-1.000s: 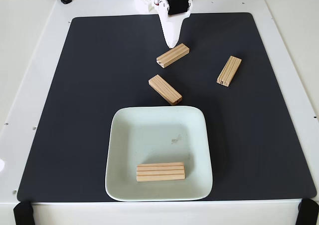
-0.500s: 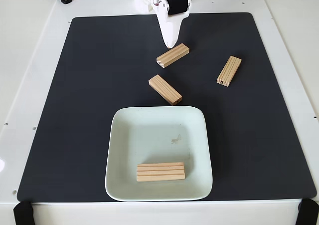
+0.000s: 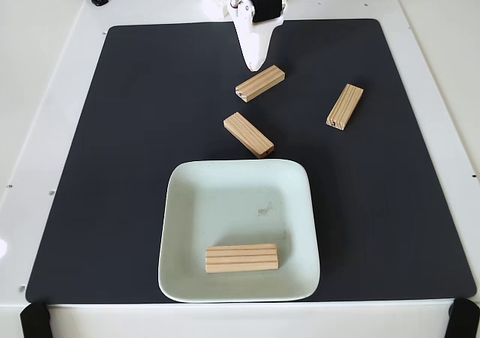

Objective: Pick up the wooden block and place them on the plate.

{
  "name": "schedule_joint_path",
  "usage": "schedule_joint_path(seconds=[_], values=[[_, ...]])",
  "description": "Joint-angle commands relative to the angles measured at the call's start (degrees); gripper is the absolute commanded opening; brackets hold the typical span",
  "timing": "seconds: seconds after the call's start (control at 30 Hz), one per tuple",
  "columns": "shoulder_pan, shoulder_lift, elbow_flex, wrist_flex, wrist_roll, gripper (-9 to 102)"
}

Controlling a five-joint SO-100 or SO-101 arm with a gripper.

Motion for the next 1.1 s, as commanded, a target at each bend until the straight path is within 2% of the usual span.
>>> schedule_joint_path(seconds=[0.0,0.5,0.57,0.73,0.83,1.07], values=[[-0.4,0.7,-0.3,1.8,-0.4,0],[-0.4,0.7,-0.3,1.1,-0.4,1],[-0.1,0.7,-0.3,1.2,-0.4,6],[0.4,0.7,-0.1,1.8,-0.5,36],[-0.4,0.7,-0.1,1.8,-1.1,48],[-0.2,-2.3,0.5,1.7,-4.5,42]])
